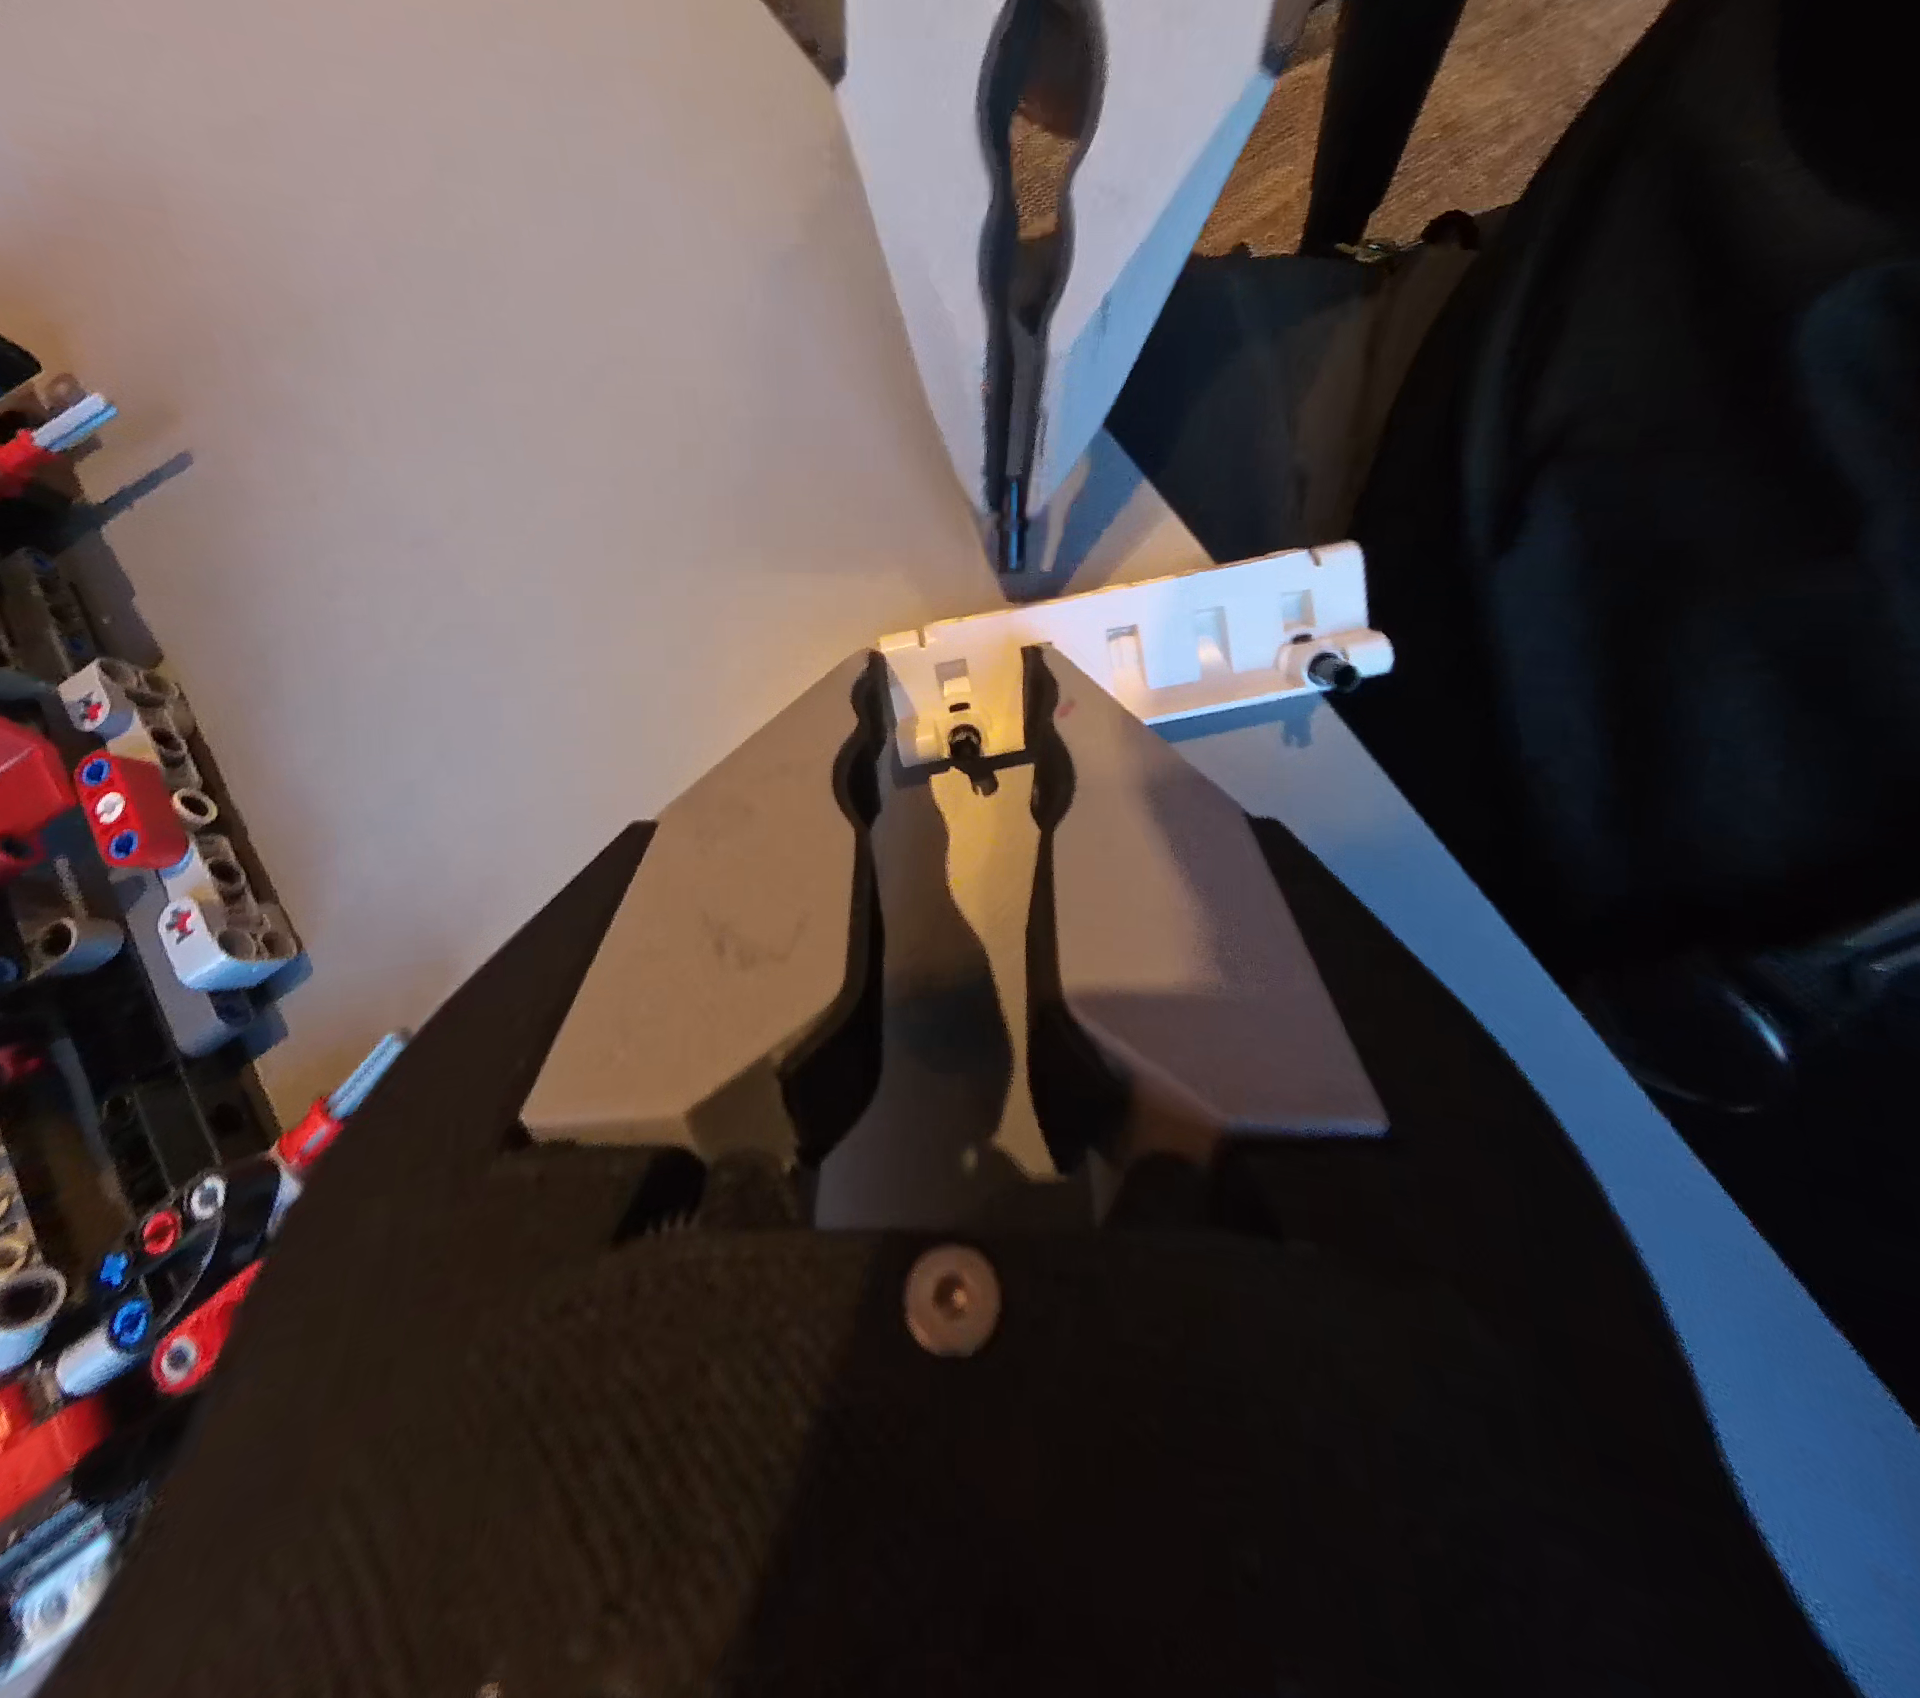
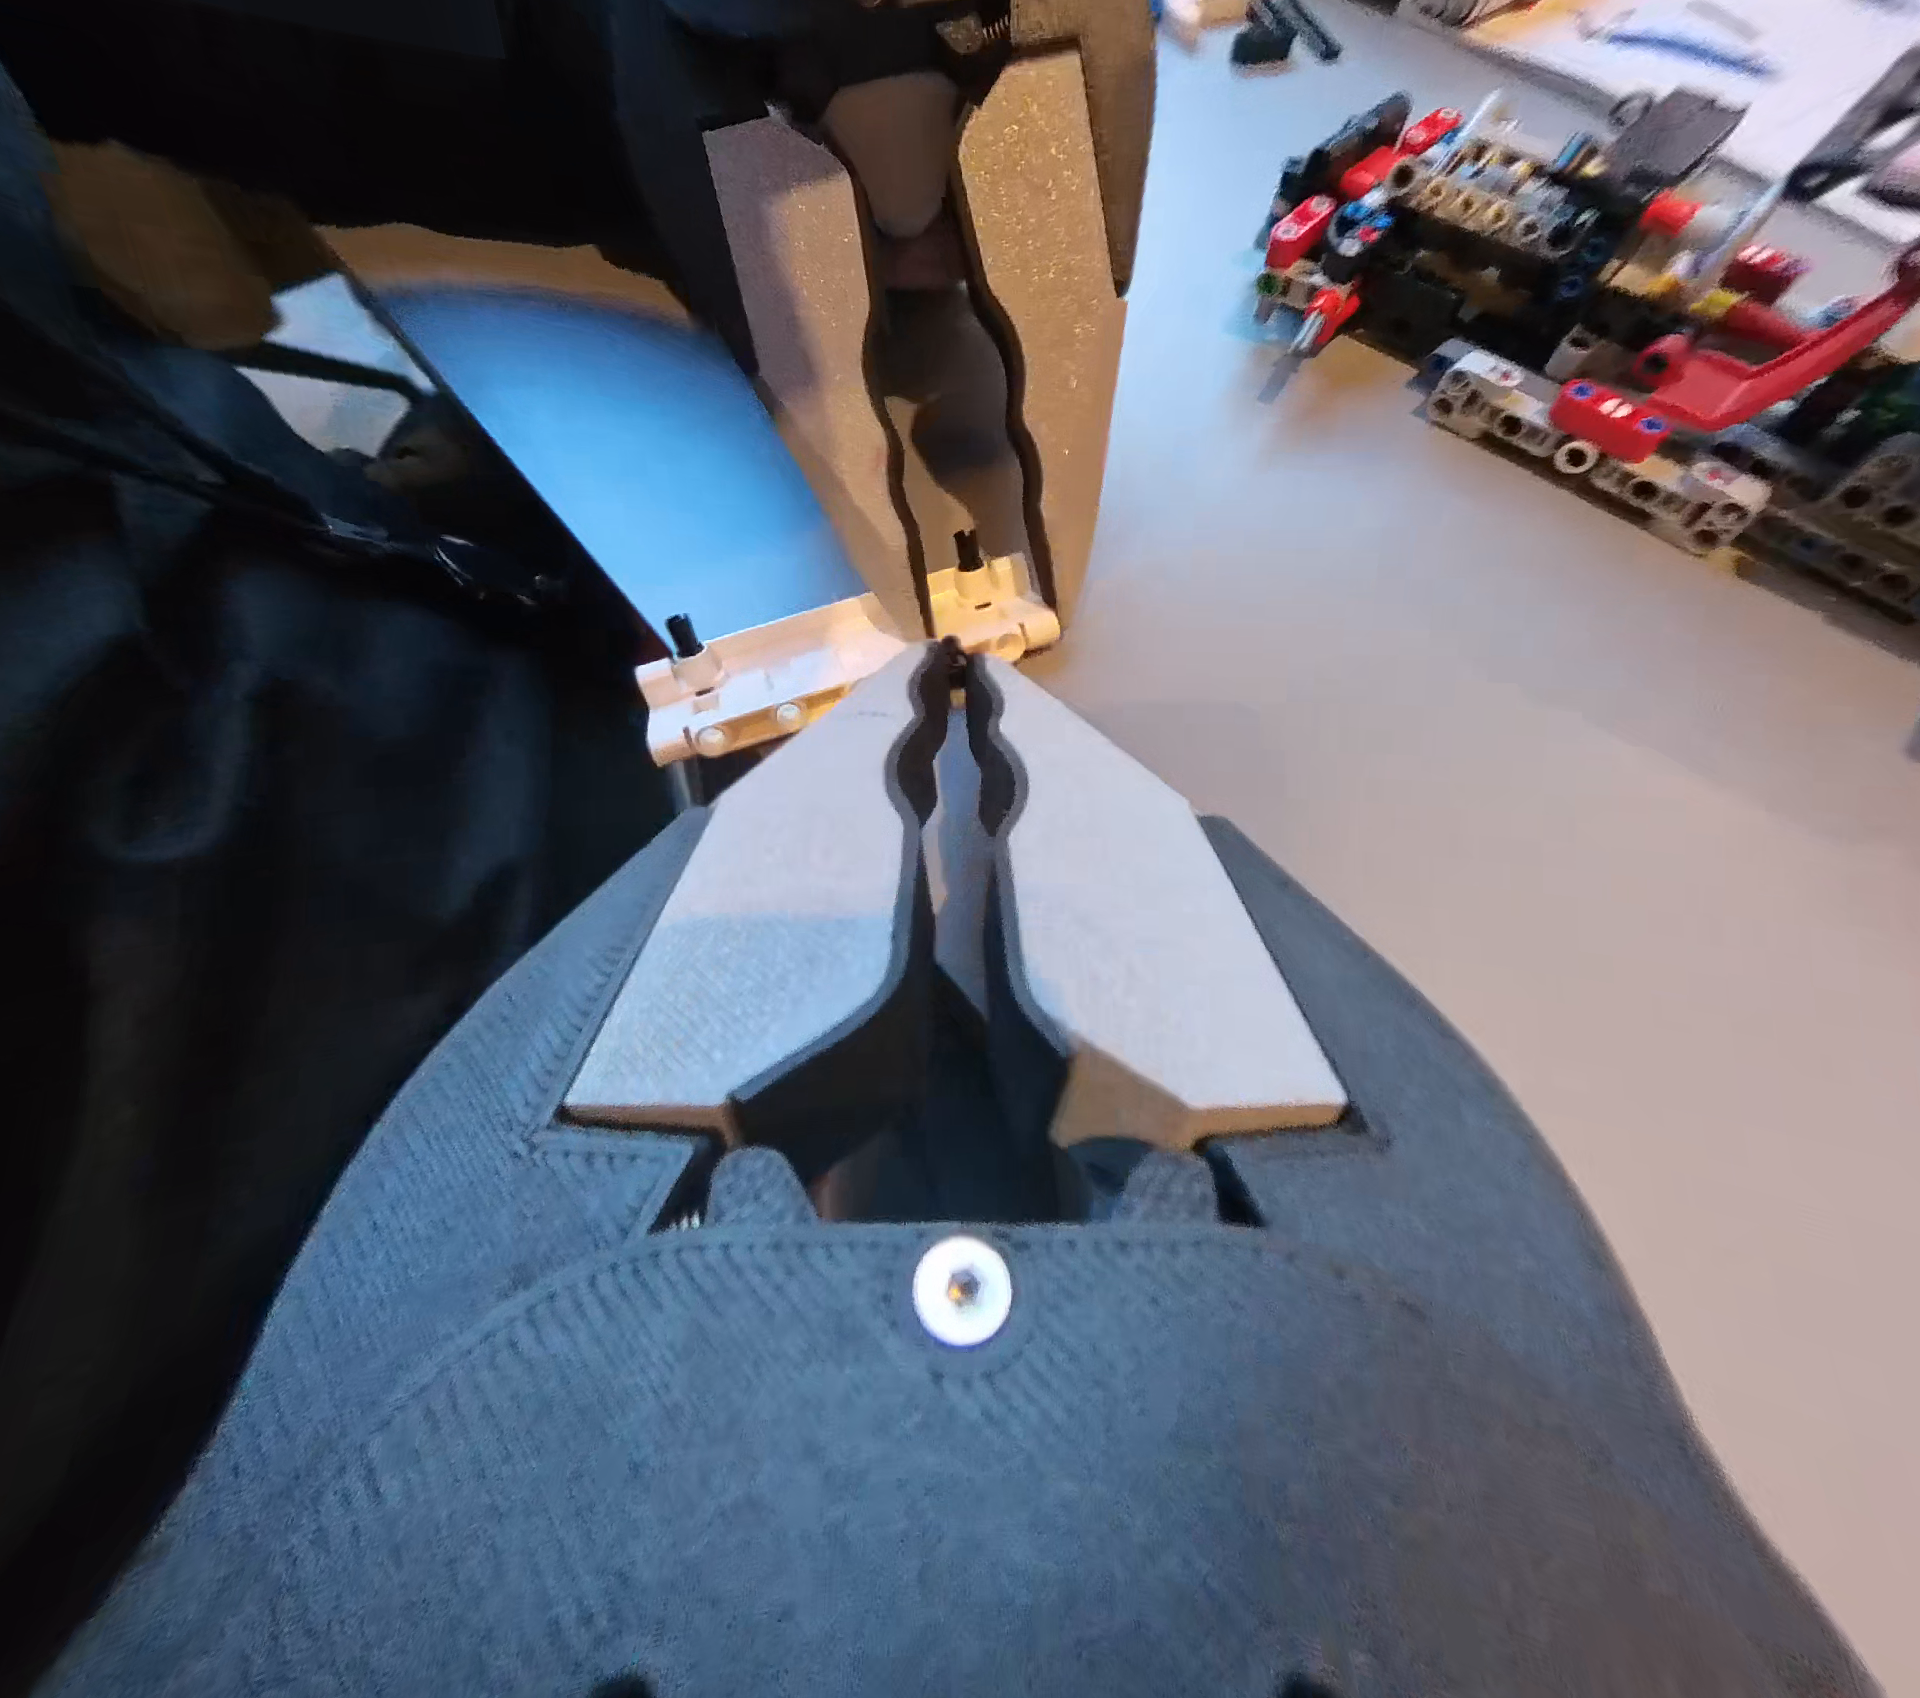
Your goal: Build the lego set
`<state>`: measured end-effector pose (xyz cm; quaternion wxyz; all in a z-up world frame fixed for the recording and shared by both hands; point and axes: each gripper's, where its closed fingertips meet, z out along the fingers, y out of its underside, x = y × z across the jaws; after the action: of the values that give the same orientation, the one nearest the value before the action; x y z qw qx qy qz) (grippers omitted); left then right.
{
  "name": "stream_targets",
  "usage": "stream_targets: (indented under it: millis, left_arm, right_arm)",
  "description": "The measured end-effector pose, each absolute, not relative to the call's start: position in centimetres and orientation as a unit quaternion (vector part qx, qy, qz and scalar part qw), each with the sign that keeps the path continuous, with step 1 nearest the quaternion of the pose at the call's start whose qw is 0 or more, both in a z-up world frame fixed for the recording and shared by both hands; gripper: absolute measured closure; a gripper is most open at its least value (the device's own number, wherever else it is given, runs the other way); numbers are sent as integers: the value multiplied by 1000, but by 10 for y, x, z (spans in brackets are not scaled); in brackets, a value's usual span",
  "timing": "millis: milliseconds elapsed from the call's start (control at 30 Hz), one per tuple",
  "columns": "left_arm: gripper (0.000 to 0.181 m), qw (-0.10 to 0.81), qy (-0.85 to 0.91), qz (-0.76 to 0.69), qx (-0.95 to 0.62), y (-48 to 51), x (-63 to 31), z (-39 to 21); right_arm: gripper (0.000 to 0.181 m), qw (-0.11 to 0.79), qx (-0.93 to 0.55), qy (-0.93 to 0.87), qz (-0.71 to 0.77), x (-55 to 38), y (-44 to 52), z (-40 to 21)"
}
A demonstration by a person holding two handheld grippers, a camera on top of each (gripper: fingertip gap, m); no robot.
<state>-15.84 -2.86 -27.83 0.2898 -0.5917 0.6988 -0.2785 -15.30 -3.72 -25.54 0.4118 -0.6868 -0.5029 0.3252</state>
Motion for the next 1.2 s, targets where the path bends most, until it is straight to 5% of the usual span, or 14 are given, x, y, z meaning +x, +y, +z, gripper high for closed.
stream_targets:
  millis: [200, 1200]
  left_arm:
    - [158, 264, 751, -306, -521, -46, -140, -278]
    - [158, 251, 772, -318, -490, -47, -130, -278]
  right_arm:
    - [180, 459, -704, -479, 253, -140, -54, -259]
    - [181, 413, -693, -540, 242, -127, -61, -270]
